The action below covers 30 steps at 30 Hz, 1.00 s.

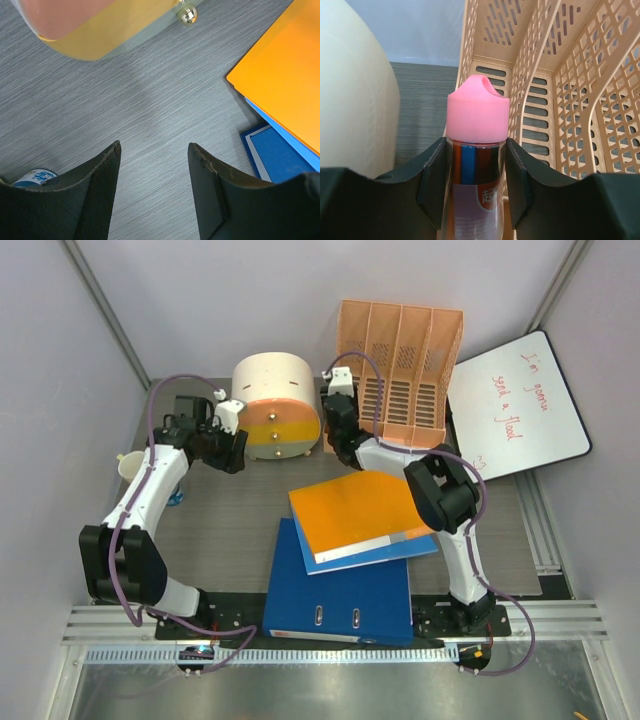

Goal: Organize the desk
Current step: Place the stationery in the storage box.

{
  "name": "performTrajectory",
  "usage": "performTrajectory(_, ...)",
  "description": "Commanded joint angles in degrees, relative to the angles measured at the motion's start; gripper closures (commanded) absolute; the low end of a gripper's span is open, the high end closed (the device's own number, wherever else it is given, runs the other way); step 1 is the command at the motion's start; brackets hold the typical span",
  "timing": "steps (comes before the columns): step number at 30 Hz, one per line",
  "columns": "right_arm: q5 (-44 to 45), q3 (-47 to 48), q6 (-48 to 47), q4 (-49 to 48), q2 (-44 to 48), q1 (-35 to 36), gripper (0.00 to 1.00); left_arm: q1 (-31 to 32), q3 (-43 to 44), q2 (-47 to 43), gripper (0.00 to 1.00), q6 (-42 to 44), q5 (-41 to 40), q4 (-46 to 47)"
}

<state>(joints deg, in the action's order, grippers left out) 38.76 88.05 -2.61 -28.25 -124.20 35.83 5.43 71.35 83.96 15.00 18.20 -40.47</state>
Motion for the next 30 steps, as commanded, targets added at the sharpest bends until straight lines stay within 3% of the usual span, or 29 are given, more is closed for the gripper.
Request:
performTrajectory(1,-0.4,3.7,1.7,-3.9,0.4,-0.7,0.99,-0.5,1.9,-0.3,0.43,-0.5,1.3,1.5)
performTrajectory(19,-2.4,-3.1,2.5,-7.5,0.1,-0.9,0.99,-0.9,2.1,-0.5,0.43,0.0,1.2,1.2)
performTrajectory(20,-2.6,-3.8,2.5,-7.3,0.3,-0.9,0.97,-0.9,2.2,-0.4,0.43,-0.1,1.1,1.2)
performTrajectory(23,-4.6,-5.8,2.5,-6.6,1.9,-1.0,0.75,-0.9,2.4,-0.6,0.43,0.0,1.1,1.1)
performTrajectory(27,-3.3,-9.0,2.5,-6.8,4.5,-0.2,0.66,-0.9,2.6,-0.8,0.43,0.0,1.2,1.0)
performTrajectory(30,-3.1,-12.5,2.5,-7.9,7.3,0.4,0.66,-0.9,3.0,-0.7,0.43,0.0,1.6,0.7)
